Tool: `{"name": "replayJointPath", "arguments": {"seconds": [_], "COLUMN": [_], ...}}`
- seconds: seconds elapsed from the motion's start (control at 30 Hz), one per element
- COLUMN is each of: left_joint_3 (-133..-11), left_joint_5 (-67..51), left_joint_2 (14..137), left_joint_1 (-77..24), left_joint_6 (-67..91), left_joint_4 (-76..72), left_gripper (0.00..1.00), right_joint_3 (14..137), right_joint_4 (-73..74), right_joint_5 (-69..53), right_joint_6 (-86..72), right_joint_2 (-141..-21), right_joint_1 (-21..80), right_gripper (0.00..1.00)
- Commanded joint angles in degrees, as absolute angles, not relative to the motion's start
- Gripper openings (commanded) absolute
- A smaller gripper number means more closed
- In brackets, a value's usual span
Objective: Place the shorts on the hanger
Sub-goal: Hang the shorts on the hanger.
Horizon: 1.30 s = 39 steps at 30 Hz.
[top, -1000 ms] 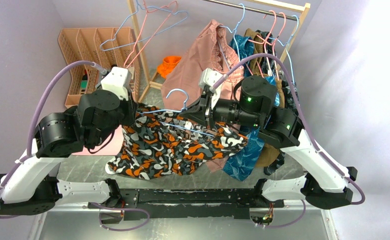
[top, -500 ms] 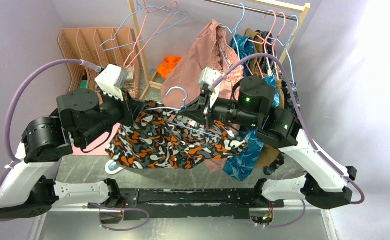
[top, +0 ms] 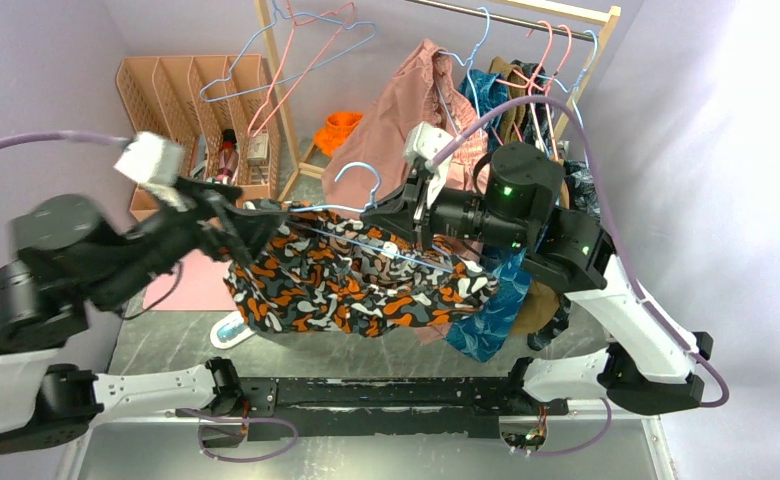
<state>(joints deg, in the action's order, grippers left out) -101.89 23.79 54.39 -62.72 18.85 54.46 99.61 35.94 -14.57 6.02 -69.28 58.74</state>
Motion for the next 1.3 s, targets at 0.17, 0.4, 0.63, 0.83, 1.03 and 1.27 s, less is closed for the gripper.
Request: {"name": "replayJointPath", "arguments": {"seconds": [0.17,0.4,0.63,0.83,1.03,1.27], "left_joint_3": [-100.4,-110.1,-108.0,-105.1,-105.6,-104.3], "left_joint_5": [24.3,23.6,26.8,28.5,26.4,25.2], "left_joint_2": [40.2,42.8,41.1,40.4,41.8,41.5], "left_joint_1": [-62.6,-62.7,-62.7,-62.7,-62.7,-62.7], "left_joint_6": [6.0,1.1,-0.2,-0.2,0.2,0.0], "left_joint_4": [28.0,28.2,28.5,29.3,31.8,32.0], "left_gripper": [0.98,0.96,0.95,0.96,0.95,0.95], "right_joint_3": [131.2,137.2,126.6,118.7,128.9,130.1], "right_joint_4": [39.7,36.0,40.2,40.0,42.8,41.5], "right_joint_5": [-28.6,-32.5,-14.9,-2.2,-26.2,-30.0], "right_joint_6": [2.8,0.6,8.1,12.2,5.2,4.6], "right_joint_2": [-77.2,-78.6,-78.0,-77.7,-80.3,-79.0], "right_joint_1": [58.9,58.8,58.8,58.8,58.8,58.8], "right_gripper": [0.00,0.00,0.00,0.00,0.00,0.00]}}
